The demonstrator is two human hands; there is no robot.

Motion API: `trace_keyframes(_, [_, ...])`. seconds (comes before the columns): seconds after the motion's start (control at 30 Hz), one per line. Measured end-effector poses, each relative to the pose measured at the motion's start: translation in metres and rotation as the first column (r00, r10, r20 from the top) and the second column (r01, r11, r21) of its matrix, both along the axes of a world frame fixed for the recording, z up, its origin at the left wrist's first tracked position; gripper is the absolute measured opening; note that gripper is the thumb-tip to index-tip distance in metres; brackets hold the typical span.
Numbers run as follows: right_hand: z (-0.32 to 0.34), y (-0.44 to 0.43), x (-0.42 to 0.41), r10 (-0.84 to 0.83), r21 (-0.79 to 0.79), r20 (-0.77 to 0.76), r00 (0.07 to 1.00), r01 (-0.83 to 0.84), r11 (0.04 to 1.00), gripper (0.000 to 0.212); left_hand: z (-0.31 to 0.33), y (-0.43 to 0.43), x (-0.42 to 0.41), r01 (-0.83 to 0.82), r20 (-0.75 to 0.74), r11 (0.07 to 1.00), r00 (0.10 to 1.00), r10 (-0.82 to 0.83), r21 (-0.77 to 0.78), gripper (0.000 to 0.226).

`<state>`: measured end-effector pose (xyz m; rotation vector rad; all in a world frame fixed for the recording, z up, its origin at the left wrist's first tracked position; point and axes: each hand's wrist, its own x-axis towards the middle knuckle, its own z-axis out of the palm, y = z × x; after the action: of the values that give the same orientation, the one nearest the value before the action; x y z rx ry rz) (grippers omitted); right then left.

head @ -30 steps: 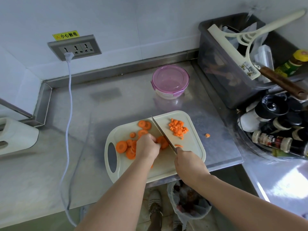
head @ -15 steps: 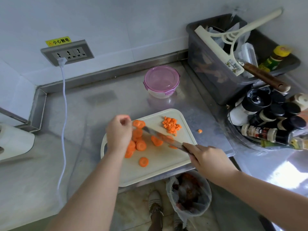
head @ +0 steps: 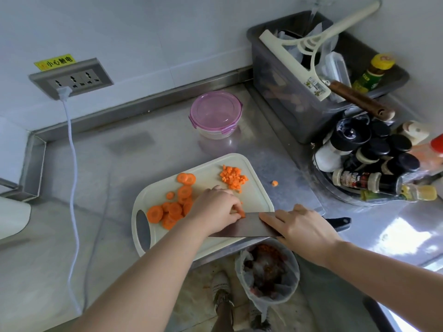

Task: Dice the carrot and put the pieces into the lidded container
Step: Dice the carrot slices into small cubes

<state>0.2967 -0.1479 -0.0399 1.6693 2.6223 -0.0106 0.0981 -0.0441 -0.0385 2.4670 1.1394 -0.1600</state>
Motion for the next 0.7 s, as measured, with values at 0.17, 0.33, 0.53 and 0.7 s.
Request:
trace_keyframes(0.17, [-0.001,-0.003,0.010,0.038,-0.038,-0.051,0.998,-0.040,0.999,0.048,-0.008,0.006,0.002,-0.060,0.020,0.998,0.998,0.059,0.037,0.016])
trace_keyframes(0.33, [0.002,-0.017,0.038,-0.029,-0.033,-0.157,0.987,0.024,0.999,0.048,0.001,0.027,-0.010,-0.231,0.131,0.970,0.966,0.221,0.068,0.015])
trace_keyframes(0.53, [0.007,-0.019,0.035,-0.464,-0.217,-0.420,0.780,0.410,0.886,0.039,0.002,0.025,-0.017,-0.274,0.185,0.959,0.949,0.256,0.079,0.014])
trace_keyframes(0.7, [0.006,-0.003,0.027,-0.641,-0.376,-0.517,0.568,0.521,0.766,0.033,-0.011,-0.006,0.000,-0.043,-0.002,0.993,0.999,0.043,0.112,0.021])
